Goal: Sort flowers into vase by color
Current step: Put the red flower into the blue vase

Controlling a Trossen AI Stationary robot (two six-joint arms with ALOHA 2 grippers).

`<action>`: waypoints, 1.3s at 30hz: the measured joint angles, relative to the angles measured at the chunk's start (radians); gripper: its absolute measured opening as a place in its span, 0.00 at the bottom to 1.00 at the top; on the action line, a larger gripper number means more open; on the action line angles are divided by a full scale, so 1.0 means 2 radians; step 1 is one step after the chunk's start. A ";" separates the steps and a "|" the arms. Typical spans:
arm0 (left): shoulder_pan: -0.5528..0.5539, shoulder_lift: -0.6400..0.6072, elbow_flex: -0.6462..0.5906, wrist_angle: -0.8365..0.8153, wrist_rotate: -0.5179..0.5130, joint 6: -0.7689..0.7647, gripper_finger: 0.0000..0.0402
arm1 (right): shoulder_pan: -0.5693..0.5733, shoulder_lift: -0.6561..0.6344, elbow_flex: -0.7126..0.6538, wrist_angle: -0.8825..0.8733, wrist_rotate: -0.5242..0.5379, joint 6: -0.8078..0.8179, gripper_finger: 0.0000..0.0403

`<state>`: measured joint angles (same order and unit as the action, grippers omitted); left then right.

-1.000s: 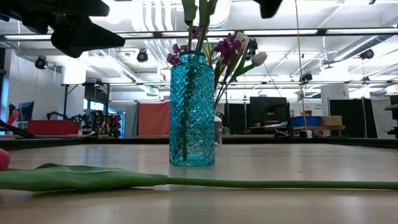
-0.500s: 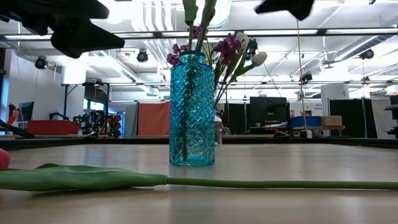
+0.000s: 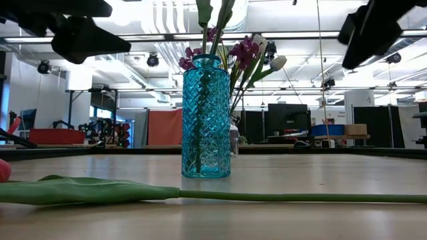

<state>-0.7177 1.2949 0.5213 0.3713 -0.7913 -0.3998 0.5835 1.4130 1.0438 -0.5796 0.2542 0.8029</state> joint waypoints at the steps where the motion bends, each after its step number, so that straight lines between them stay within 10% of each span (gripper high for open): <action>1: -0.003 0.000 0.000 0.000 0.001 -0.001 0.80 | 0.007 0.015 -0.007 0.037 0.001 -0.006 0.59; 15: -0.091 0.029 0.102 -0.127 -0.038 -0.047 0.79 | 0.024 0.263 0.140 0.160 0.054 -0.094 0.51; 32: -0.185 0.152 0.192 -0.174 -0.111 -0.160 0.78 | 0.008 0.390 0.256 0.151 0.109 -0.110 0.50; 39: -0.186 0.186 0.218 -0.179 -0.110 -0.159 0.78 | 0.001 0.394 0.256 0.155 0.093 -0.110 0.27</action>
<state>-1.0904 1.6674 0.9570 0.0129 -1.0118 -0.7178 0.5864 2.2017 1.5551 -0.2701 0.4394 0.5828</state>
